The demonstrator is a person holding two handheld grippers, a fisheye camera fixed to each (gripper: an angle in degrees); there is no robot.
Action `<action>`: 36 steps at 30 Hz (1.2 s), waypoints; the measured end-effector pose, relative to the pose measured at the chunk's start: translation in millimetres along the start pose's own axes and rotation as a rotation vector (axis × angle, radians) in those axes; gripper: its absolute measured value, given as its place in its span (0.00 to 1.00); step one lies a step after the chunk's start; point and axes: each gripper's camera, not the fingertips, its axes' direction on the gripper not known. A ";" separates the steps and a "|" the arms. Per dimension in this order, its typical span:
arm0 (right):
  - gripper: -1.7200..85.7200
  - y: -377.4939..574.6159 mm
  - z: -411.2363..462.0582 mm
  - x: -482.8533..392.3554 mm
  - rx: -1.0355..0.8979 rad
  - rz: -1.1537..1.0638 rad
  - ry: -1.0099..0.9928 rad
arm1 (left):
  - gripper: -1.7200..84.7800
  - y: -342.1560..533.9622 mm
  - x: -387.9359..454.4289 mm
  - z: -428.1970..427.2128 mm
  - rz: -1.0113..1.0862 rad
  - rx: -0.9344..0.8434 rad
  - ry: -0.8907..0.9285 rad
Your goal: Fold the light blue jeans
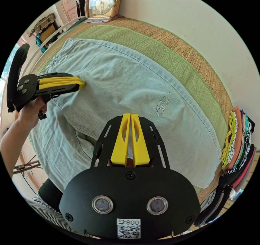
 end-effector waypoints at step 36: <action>0.02 51.0 22.0 193.7 0.004 0.299 0.069 | 0.04 -97.7 -14.1 35.6 0.030 -0.067 -0.031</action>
